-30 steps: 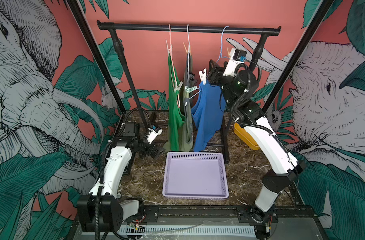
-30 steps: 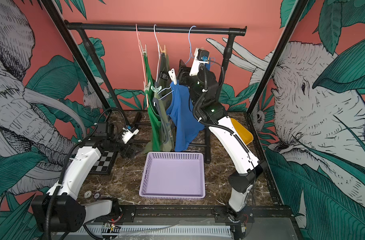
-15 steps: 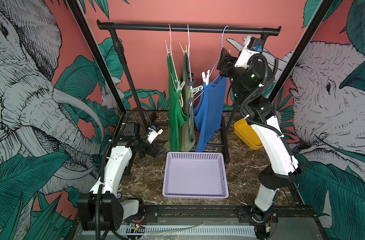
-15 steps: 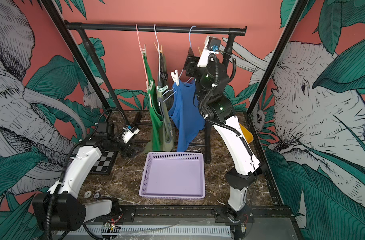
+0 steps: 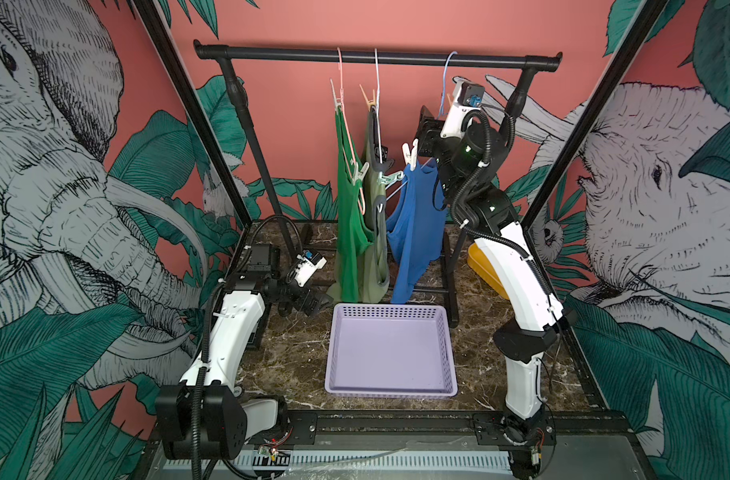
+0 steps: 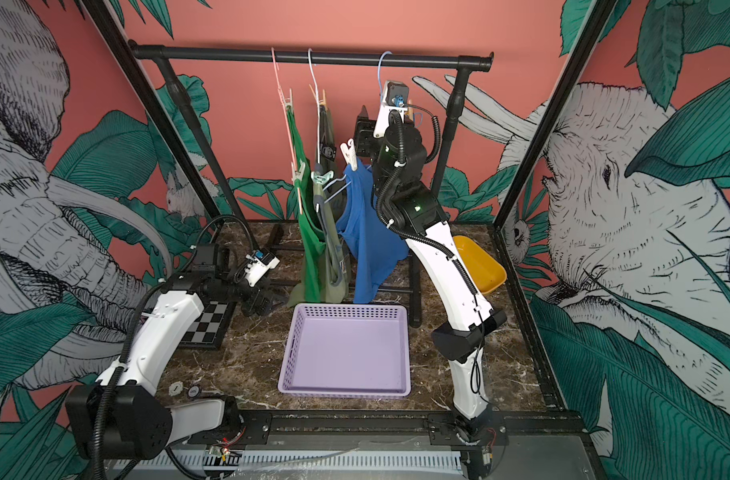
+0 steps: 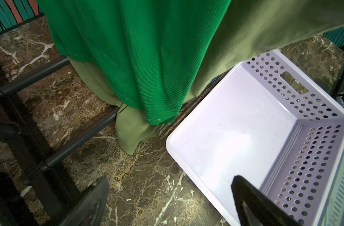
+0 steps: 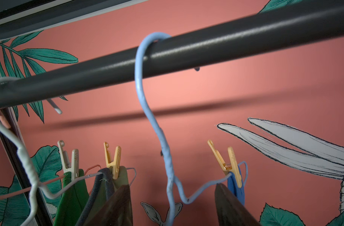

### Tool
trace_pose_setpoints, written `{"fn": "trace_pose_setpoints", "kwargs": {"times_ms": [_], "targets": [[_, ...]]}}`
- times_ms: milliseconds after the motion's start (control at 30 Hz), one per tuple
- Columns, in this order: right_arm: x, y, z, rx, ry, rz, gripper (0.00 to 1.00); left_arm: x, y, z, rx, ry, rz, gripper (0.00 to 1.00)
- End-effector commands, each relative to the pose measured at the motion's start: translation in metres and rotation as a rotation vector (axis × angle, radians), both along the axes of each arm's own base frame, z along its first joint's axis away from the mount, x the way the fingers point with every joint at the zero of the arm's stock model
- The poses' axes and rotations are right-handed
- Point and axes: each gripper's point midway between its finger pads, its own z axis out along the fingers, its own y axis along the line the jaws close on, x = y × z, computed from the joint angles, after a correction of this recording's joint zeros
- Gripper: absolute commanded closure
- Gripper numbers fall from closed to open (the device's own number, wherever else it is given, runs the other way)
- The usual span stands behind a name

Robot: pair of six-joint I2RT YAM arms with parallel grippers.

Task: Remove the clothespins securing tank tops to the hanger
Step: Pick up the hanger from the clothesline.

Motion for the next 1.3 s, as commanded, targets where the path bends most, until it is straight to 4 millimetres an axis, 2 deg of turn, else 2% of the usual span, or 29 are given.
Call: {"fn": "trace_pose_setpoints", "kwargs": {"times_ms": [0, 233, 433, 600, 967, 1267], "targets": [[-0.006, -0.013, 0.017, 0.032, -0.056, -0.046, 0.36, -0.003, -0.005, 0.002, -0.02, -0.006, -0.03, 0.01], [0.006, -0.039, 0.008, 0.078, -0.013, -0.081, 0.58, -0.004, -0.005, 0.0, -0.021, 0.001, -0.03, 0.01], [0.012, -0.052, 0.002, 0.102, 0.017, -0.068, 0.61, -0.004, -0.005, 0.003, -0.024, -0.006, -0.033, 0.01], [0.011, -0.046, 0.007, 0.089, 0.003, -0.007, 0.68, -0.004, -0.006, 0.005, -0.029, -0.007, -0.035, 0.01], [0.0, -0.031, 0.017, 0.035, -0.026, 0.107, 1.0, -0.003, -0.007, 0.007, -0.039, -0.003, -0.034, 0.01], [-0.023, -0.023, 0.036, -0.017, -0.075, 0.202, 1.0, -0.003, -0.006, 0.006, -0.035, -0.001, -0.028, 0.01]]}}
